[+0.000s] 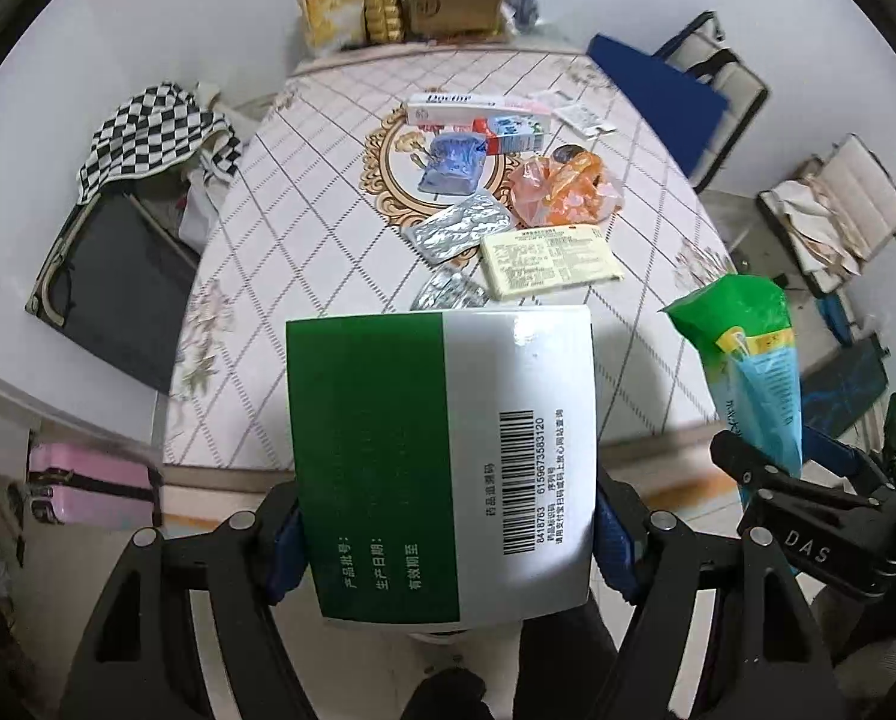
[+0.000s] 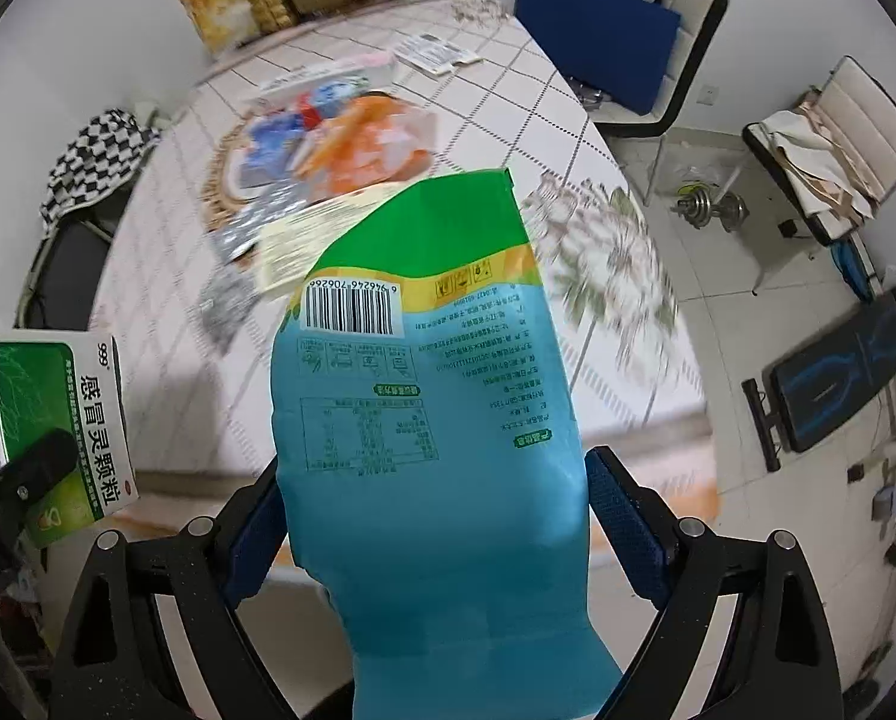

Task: Collect trash
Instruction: 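Carry the box and bag to the white bin and release both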

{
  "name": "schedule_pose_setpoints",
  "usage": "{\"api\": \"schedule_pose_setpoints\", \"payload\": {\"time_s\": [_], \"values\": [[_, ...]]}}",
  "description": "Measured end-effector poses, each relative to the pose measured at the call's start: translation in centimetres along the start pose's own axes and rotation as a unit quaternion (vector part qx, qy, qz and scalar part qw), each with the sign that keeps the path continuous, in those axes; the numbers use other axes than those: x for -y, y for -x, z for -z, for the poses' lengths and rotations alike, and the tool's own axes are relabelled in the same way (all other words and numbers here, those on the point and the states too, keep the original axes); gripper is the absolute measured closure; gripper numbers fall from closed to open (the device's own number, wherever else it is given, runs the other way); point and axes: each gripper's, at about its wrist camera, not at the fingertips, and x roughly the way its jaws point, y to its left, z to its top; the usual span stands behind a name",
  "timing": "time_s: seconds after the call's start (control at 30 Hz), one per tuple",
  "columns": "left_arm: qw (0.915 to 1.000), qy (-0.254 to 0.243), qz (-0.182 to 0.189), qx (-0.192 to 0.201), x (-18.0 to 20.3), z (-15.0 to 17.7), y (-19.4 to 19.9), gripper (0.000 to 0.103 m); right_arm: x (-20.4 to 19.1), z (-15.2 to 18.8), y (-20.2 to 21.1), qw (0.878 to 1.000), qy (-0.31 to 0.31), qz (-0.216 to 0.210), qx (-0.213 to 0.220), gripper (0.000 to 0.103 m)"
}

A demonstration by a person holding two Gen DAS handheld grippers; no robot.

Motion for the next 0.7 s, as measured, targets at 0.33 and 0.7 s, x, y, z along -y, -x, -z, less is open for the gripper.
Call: {"api": "schedule_pose_setpoints", "payload": {"time_s": [0.33, 0.7], "values": [[0.9985, -0.016, 0.029, -0.045, -4.4, 9.0, -0.8, 0.029, -4.5, 13.8, 2.2, 0.999, -0.027, -0.012, -0.030, 0.009], [0.9830, 0.021, 0.034, -0.179, -4.8, 20.3, -15.6, 0.029, -3.3, 27.9, -12.2, 0.983, -0.020, -0.011, -0.182, 0.009]]}}
